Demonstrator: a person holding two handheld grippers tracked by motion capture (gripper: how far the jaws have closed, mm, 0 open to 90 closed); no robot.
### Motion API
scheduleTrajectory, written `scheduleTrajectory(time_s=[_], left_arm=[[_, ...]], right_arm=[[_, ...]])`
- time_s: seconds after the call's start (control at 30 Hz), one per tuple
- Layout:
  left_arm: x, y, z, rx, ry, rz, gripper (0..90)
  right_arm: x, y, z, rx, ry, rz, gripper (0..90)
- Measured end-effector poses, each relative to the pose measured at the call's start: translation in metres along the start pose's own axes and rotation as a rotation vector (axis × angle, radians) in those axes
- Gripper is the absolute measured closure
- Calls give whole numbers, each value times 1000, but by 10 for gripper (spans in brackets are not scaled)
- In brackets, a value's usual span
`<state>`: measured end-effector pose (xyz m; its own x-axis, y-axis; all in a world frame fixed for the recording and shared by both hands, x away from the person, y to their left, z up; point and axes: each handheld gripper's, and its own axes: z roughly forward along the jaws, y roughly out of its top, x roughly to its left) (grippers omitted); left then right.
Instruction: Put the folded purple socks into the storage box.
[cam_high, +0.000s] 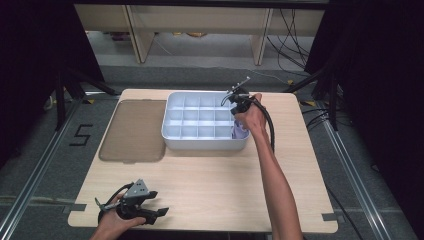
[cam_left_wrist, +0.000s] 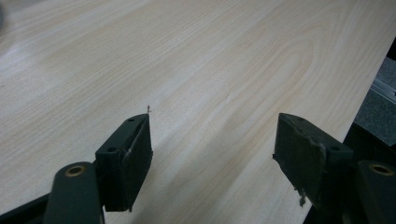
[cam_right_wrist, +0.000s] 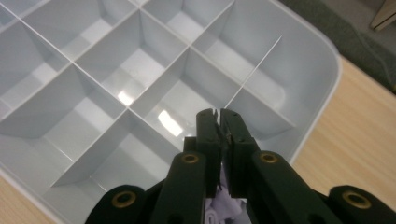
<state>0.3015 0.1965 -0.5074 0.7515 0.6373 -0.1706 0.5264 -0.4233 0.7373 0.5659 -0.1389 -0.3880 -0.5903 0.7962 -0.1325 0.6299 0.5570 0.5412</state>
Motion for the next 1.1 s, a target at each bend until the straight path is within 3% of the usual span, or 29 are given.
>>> scheduleTrajectory(time_s=[0.03,0.07,0.17,0.27,0.37,0.43,0.53,0.63,0.7,0.73,0.8,0.83,0.97,1.03,1.07,1.1], left_arm=[[3,1,-2,28,5,25,272],[3,1,-3,25,0,30,272],[1,0,-1,2,4,-1,272],[2,0,-1,1,-12,-10,272],[0,-1,-1,1,2,-21,272],[2,0,-1,10,3,5,271],[0,0,-1,-2,1,-31,271],[3,0,-2,4,-6,-2,272],[3,0,-2,0,-1,-19,272],[2,-1,-2,2,-3,-35,272],[3,0,-3,7,0,-3,272],[2,0,-2,-4,-7,-12,273],[2,0,-3,0,-2,-7,273],[3,0,-3,1,0,-6,273],[2,0,-2,3,6,-28,272],[3,0,-2,-2,2,-16,272]], right_arm=[[0,0,4,17,4,3,875],[0,-2,7,38,-3,-6,883],[2,-10,9,100,5,-12,899],[0,-24,6,123,-6,-38,900],[-2,-35,8,144,2,-35,900],[0,-41,12,147,23,-35,900],[5,-43,23,192,36,-49,900],[5,-45,36,234,41,-33,900],[4,-44,42,255,56,-30,900],[5,-45,45,268,59,-7,900],[6,-44,48,279,68,2,900],[6,-42,47,285,69,7,900],[3,-41,37,220,75,8,893],[-1,-39,29,162,69,-16,870],[-1,-37,21,161,73,3,856],[-3,-36,15,139,78,11,839]])
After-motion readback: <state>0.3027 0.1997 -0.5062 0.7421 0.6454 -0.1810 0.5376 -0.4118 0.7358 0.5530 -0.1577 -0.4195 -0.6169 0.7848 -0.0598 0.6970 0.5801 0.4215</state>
